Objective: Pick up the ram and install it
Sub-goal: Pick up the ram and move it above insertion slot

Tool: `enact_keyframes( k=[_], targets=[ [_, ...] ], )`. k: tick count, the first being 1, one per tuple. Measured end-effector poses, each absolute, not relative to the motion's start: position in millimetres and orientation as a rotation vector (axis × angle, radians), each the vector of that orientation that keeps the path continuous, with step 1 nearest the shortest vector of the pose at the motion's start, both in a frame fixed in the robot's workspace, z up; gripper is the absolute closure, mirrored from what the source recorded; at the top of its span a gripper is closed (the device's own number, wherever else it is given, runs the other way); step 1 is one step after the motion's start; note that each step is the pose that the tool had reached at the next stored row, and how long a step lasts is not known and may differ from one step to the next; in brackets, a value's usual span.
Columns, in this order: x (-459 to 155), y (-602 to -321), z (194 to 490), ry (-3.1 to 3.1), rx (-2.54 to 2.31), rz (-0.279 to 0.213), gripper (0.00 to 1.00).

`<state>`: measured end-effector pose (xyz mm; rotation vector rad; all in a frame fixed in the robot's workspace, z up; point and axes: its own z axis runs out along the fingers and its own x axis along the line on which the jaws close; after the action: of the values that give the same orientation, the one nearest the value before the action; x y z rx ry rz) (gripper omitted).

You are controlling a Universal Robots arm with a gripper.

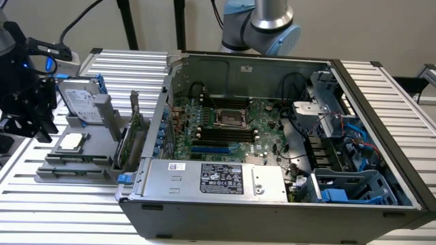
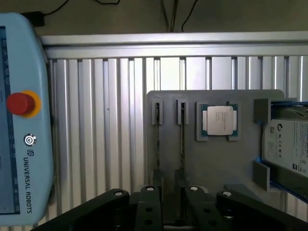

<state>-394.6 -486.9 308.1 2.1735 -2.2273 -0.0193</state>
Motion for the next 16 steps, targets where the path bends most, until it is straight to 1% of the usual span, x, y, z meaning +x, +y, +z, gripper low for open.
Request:
enact_keyframes(
  k=[1,2,6,16],
  targets=[
    [-394.6,-488.0,307.4,-2.229,2.175,-0.023,0.7],
    [-394.6,-488.9,306.5,-2.231,2.177,-0.027,0.64],
    [-394.6,-492.1,300.2,-2.237,2.183,-0.035,0.64],
    [-394.6,-493.9,282.1,-2.232,2.192,-0.035,0.64]
  ],
)
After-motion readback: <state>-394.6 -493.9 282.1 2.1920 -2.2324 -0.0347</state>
